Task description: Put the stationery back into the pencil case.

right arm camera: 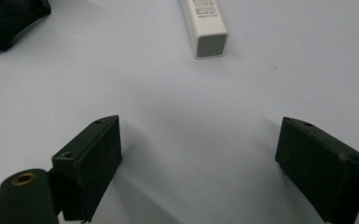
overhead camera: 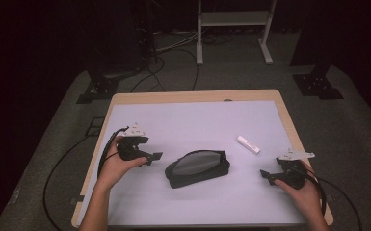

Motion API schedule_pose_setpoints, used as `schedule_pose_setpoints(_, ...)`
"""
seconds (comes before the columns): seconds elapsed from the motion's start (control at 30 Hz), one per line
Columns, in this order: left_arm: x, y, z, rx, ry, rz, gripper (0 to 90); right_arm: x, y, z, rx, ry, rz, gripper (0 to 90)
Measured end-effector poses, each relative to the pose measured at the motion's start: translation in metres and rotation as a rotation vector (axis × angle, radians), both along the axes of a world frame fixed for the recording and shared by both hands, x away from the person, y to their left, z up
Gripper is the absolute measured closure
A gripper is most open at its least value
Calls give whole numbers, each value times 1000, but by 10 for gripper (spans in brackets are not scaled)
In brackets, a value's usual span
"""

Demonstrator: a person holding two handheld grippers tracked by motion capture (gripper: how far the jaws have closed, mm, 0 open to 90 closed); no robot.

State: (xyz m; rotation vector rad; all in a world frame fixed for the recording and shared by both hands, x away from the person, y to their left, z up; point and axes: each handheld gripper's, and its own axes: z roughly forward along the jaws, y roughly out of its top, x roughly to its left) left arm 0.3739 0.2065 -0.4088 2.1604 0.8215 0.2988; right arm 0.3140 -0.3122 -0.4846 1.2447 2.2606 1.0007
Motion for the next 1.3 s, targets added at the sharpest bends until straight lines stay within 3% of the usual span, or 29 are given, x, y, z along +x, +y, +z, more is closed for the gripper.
schedule_pose_setpoints(0.27, 8, 10, -14, 47, 13, 45, 99, 0, 0, 0, -4, -2, 0, 132)
schedule_pose_setpoints(0.4, 13, 14, -24, 96, 26, 69, 99, 0, 0, 0, -3, -1, 0, 132)
schedule_pose_setpoints(0.77, 23, 20, -43, 173, 58, 111, 99, 0, 0, 0, -2, -2, 1, 137)
schedule_pose_setpoints(0.93, 26, 24, -50, 167, 66, 129, 100, 0, 0, 2, -5, 1, -3, 165)
schedule_pose_setpoints(1.0, 28, 26, -54, 167, 74, 133, 101, -1, 0, 4, -3, -4, -2, 278)
schedule_pose_setpoints(1.03, 28, 26, -57, 169, 79, 136, 101, -1, 1, 5, -9, -11, 0, 281)
schedule_pose_setpoints(1.3, 26, 31, -61, 145, 36, 127, 87, 5, 6, 14, -36, 20, 4, 344)
